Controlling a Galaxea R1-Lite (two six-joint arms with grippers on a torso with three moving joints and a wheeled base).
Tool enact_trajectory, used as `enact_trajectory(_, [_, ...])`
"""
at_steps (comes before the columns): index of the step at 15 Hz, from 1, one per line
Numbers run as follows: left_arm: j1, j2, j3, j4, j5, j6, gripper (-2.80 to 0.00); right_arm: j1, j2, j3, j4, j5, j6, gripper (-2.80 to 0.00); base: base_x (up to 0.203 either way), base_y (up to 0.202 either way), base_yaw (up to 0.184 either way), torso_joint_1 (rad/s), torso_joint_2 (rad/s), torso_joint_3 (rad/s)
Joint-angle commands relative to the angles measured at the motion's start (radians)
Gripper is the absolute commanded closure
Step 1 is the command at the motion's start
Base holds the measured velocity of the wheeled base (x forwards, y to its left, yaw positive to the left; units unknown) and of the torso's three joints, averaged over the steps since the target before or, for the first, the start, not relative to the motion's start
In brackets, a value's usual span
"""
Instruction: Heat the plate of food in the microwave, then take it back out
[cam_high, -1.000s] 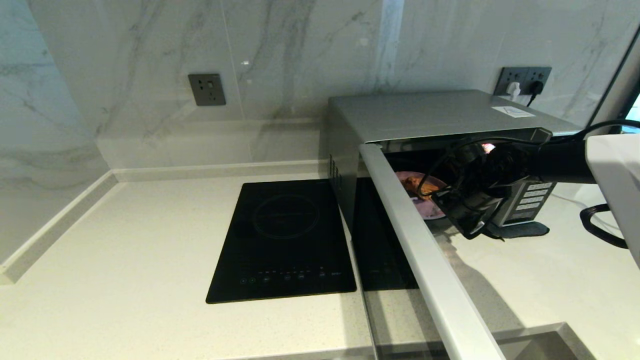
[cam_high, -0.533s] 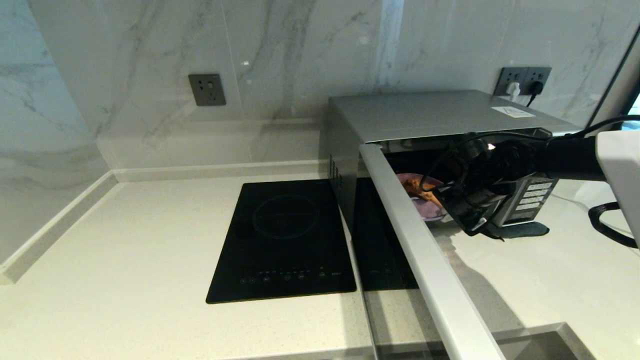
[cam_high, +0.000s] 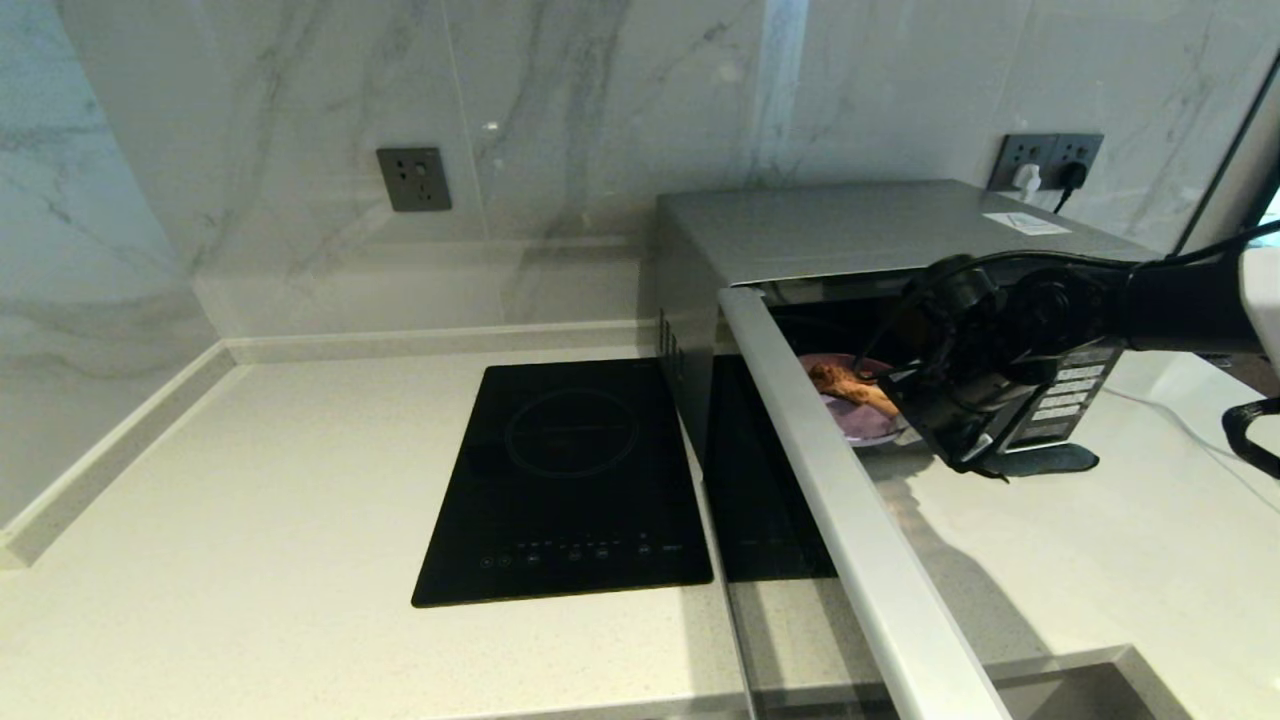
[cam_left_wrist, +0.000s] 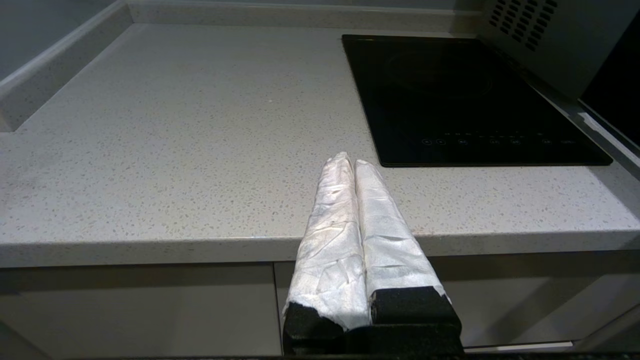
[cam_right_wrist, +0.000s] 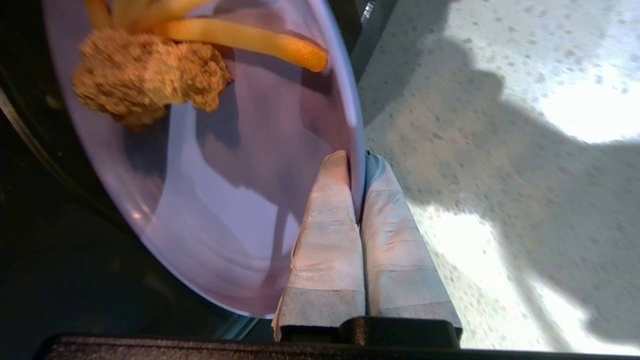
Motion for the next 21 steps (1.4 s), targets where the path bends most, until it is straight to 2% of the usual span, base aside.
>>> enact_trajectory(1, [0.0,0.001,0.0,0.0,0.0,-0.001,0.0,0.001,-0.063,0.03,-0.002,0.002,0.008,0.0,0.0,0.0,0.0,0.0,0.0,0.0])
enact_trajectory(9, [0.0,0.001,0.0,0.0,0.0,-0.001,0.0,-0.001,-0.272,0.233,-0.011,0.01,0.016,0.0,0.0,0.0,0.0,0.0,0.0,0.0])
enact_trajectory(15, [0.0,0.001,0.0,0.0,0.0,-0.001,0.0,-0.015,-0.625,0.611,-0.036,0.007,0.021,0.0,0.0,0.0,0.0,0.0,0.0,0.0])
enact_trajectory(17, [0.0,0.001,0.0,0.0,0.0,-0.001,0.0,-0.08,-0.739,0.704,-0.04,0.003,0.013,0.0,0.0,0.0,0.0,0.0,0.0,0.0])
enact_trajectory(19, [0.0,0.001,0.0,0.0,0.0,-0.001,0.0,-0.207,-0.82,0.761,-0.04,0.001,-0.031,0.0,0.0,0.0,0.0,0.0,0.0,0.0])
enact_trajectory(21, [0.0,0.001,0.0,0.0,0.0,-0.001,0.0,-0.365,-0.858,0.793,-0.04,0.001,-0.123,0.0,0.0,0.0,0.0,0.0,0.0,0.0])
